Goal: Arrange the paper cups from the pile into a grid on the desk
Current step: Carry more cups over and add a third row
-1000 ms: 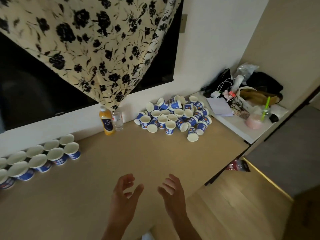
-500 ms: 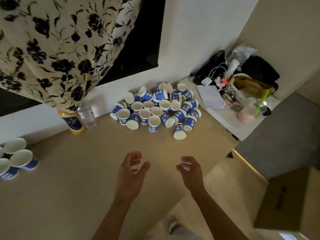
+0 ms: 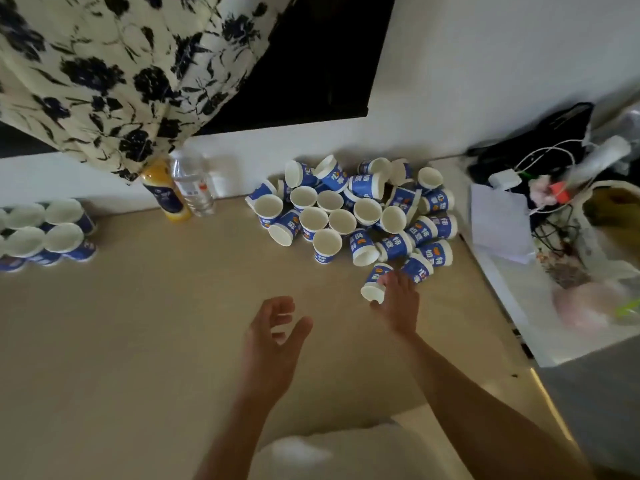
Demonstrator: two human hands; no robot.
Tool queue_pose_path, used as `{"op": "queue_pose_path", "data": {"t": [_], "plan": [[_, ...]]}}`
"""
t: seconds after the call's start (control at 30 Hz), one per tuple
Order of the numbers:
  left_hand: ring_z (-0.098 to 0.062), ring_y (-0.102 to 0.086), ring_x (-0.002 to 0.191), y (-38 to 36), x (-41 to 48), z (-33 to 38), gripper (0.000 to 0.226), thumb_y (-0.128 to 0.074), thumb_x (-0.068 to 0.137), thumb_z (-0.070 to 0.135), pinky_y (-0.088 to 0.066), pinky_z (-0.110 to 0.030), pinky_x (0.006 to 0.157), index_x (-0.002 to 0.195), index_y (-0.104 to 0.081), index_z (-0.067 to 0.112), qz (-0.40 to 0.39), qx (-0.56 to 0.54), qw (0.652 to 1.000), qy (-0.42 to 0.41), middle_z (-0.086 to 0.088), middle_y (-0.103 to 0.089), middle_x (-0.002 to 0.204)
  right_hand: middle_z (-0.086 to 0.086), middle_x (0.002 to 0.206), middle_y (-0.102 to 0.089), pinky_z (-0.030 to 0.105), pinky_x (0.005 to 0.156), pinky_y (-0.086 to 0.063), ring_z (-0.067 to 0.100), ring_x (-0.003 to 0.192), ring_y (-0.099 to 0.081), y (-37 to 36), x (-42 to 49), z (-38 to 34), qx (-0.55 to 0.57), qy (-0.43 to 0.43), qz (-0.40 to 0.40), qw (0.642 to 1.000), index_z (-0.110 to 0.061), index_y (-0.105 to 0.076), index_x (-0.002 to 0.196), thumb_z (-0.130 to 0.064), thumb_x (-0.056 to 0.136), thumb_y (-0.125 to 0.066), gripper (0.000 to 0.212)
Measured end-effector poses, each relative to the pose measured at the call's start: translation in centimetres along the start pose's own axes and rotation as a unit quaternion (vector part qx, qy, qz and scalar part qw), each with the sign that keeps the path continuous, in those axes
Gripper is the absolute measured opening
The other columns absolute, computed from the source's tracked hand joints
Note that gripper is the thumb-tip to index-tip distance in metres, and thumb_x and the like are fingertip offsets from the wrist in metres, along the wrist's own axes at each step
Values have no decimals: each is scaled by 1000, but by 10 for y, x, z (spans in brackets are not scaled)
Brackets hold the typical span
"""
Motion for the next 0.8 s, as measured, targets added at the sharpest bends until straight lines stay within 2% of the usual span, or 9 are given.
{"op": "queue_pose_path", "data": {"t": [0.07, 0.17, 0.3, 0.4, 0.5, 0.6, 0.67, 0.73, 0.8], "plan": [[-4, -67, 98, -17, -6, -1, 27, -79, 84, 19, -56, -33, 82, 106, -64, 27, 16, -4, 1000, 10, 13, -70, 107, 10, 113, -59, 45, 83, -45, 36, 111, -55, -8, 12, 0, -53, 66, -22, 996, -11, -61, 104, -14, 59, -87, 52], [-2, -66, 96, -41, -13, -1, 29, -80, 83, 17, -56, -34, 82, 105, -64, 28, 33, 10, 999, 23, 15, -70, 107, 4, 114, -58, 41, 83, -43, 29, 111, -53, -12, 28, -3, -95, 103, -55, 989, -17, -60, 102, -18, 71, -83, 39], [1, -65, 96, -62, -18, 10, 30, -80, 82, 19, -55, -32, 81, 106, -64, 27, 51, 33, 998, 28, 16, -69, 108, -1, 103, -60, 42, 83, -46, 25, 103, -57, -1, 37, -10, -62, 145, -46, 986, -21, -59, 90, -16, 79, -76, 21], [3, -62, 98, -74, -14, 17, 32, -80, 82, 22, -53, -29, 82, 107, -63, 29, 50, 66, 996, 22, 18, -67, 109, -4, 92, -60, 38, 74, -48, 21, 90, -59, 12, 40, -12, -1, 164, -51, 985, -21, -56, 86, -17, 82, -73, 18], [-1, -60, 104, -87, -7, 19, 43, -83, 78, 25, -50, -27, 85, 115, -61, 26, 40, 124, 991, 10, 17, -65, 112, -6, 78, -61, 29, 65, -44, 15, 75, -60, 21, 44, -7, 113, 109, -111, 981, -21, -54, 79, -20, 82, -72, 18], [-9, -55, 115, -109, -2, 22, 68, -87, 71, 25, -46, -30, 98, 131, -54, 23, -3, 206, 978, -14, 15, -57, 124, -7, 72, -63, 19, 62, -40, 4, 69, -59, 35, 40, -4, 233, 53, -171, 956, -23, -57, 73, -20, 79, -78, 22], [-12, -50, 123, -128, -1, 26, 85, -90, 68, 29, -42, -31, 103, 141, -46, 23, -41, 243, 969, -29, 12, -52, 133, -6, 73, -63, 19, 64, -40, 4, 68, -57, 47, 32, -5, 288, 31, -210, 934, -23, -59, 72, -18, 79, -81, 24], [-11, -53, 122, -142, 0, 32, 89, -92, 62, 35, -45, -35, 103, 139, -47, 28, -54, 236, 969, -50, 13, -55, 134, -6, 71, -62, 21, 64, -43, 3, 65, -57, 58, 23, -5, 331, 6, -233, 914, -21, -61, 70, -15, 77, -83, 24], [-7, -60, 111, -150, -1, 38, 80, -89, 58, 42, -52, -37, 95, 129, -52, 34, -42, 214, 974, -69, 18, -62, 122, -8, 66, -62, 24, 64, -46, 3, 61, -56, 65, 15, -3, 362, -14, -243, 900, -18, -63, 70, -15, 76, -84, 22]]}}
Point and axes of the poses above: each hand's wrist, its own x-axis towards the middle knuckle, its own y-axis out of the back of the hand, z = x × y, the point moved 10 cm from there along x, towards the middle knuckle
